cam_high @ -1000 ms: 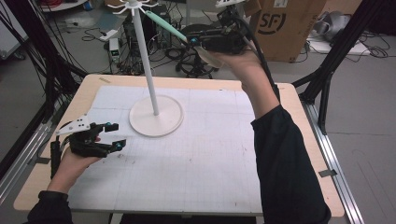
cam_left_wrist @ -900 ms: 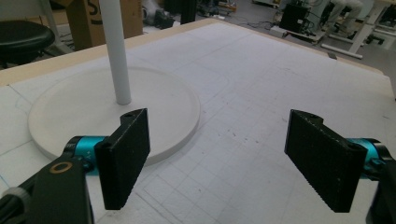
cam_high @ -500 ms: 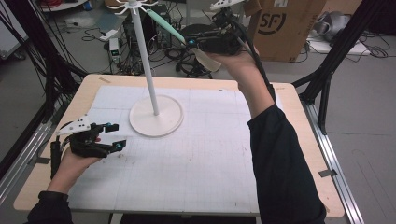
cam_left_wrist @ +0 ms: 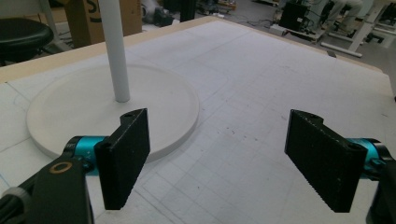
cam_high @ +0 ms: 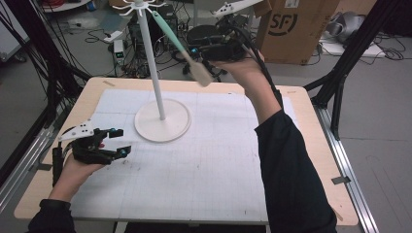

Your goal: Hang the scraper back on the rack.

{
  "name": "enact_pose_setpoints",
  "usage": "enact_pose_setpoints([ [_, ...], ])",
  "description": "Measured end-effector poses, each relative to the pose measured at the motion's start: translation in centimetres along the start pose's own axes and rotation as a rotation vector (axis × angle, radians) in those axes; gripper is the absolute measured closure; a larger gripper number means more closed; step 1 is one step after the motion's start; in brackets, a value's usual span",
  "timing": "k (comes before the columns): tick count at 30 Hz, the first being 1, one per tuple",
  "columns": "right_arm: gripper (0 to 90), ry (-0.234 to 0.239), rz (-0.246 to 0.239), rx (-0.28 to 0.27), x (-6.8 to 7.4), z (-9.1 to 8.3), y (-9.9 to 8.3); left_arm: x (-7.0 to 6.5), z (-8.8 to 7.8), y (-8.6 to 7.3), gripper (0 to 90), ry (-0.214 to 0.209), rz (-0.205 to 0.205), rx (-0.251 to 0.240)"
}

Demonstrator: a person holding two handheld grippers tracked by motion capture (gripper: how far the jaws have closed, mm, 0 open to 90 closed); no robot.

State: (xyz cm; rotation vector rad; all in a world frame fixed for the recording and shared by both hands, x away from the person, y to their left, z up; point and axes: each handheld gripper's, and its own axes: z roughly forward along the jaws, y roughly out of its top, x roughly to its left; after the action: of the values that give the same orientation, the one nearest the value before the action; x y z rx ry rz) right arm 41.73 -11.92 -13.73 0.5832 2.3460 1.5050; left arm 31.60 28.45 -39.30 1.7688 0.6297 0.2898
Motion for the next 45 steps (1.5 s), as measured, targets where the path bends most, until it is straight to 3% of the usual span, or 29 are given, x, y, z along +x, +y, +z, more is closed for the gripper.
enact_pose_setpoints([
  [6, 43.4, -0.013, -0.034, -0.004, -0.5, -1.3, -3.2, 0.3, -0.3, -0.5, 22.9, 0.016, -0.015, -0.012],
  [12, 33.3, -0.031, -0.060, -0.030, -0.8, -3.3, -8.4, 0.4, -0.4, -0.5, 22.9, 0.028, -0.015, -0.012],
  [18, 27.2, -0.045, -0.018, -0.051, -0.8, -5.4, -14.9, 0.5, -0.2, -0.6, 22.9, 0.054, -0.010, 0.003],
  [23, 25.3, -0.088, -0.008, -0.006, -0.2, -6.7, -20.5, 0.5, 0.0, -0.7, 22.9, 0.075, -0.002, 0.019],
  [31, 24.9, -0.154, 0.088, 0.000, -0.4, -8.1, -28.1, 0.8, 0.2, -1.0, 22.9, 0.115, 0.001, 0.044],
  [35, 24.4, -0.175, 0.131, 0.030, -1.1, -8.3, -29.9, 0.7, 0.6, -1.3, 22.9, 0.127, 0.007, 0.073],
  [40, 24.1, -0.208, 0.154, 0.010, -1.6, -8.7, -30.8, 0.3, 1.2, -1.6, 22.8, 0.122, 0.014, 0.097],
  [45, 23.3, -0.213, 0.158, 0.045, -1.7, -8.1, -31.7, 0.1, 1.5, -1.9, 22.5, 0.130, 0.019, 0.119],
])
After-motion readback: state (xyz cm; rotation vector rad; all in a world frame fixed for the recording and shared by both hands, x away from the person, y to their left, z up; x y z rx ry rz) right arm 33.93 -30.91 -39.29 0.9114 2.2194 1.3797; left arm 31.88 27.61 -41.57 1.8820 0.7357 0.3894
